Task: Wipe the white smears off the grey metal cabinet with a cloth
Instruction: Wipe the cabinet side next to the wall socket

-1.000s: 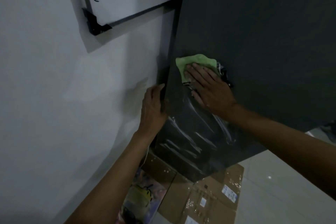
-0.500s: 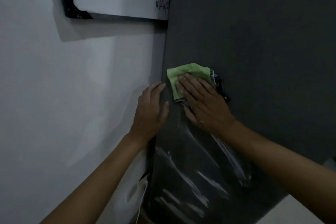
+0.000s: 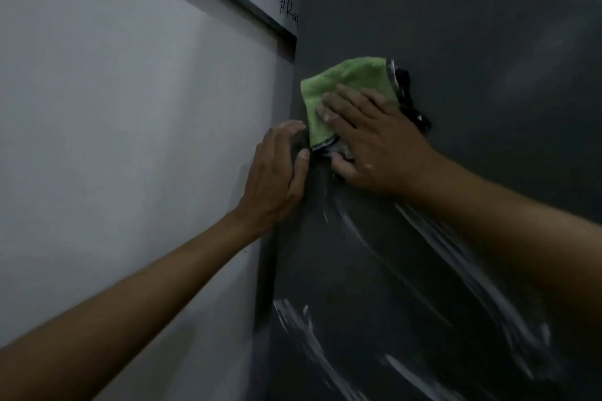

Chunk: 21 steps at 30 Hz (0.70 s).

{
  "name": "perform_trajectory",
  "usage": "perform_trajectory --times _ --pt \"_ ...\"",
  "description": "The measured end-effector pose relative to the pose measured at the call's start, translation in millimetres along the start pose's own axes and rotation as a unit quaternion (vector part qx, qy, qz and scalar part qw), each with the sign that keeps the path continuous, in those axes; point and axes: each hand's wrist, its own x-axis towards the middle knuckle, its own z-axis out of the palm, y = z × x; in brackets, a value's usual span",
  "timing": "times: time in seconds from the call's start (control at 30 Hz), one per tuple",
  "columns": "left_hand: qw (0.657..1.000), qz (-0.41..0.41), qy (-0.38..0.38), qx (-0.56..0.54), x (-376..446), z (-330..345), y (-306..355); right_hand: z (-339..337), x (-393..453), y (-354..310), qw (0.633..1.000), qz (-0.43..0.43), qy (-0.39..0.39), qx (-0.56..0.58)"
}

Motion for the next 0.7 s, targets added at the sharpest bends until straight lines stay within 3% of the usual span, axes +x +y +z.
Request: perform_trajectory --times 0.2,0.47,0.7 --pt "0.997 0.054 0.015 0.045 -15 -7 -3 1 -9 -12 1.000 0.024 0.010 0.008" --pt "0.985 0.109 -0.083 0.102 -16 -41 -31 8 -9 -28 0.997 0.065 0.036 -0.020" --pt "0.982 0.132 -0.073 0.109 -22 -63 -60 20 9 -35 0.989 0.122 0.071 -0.045"
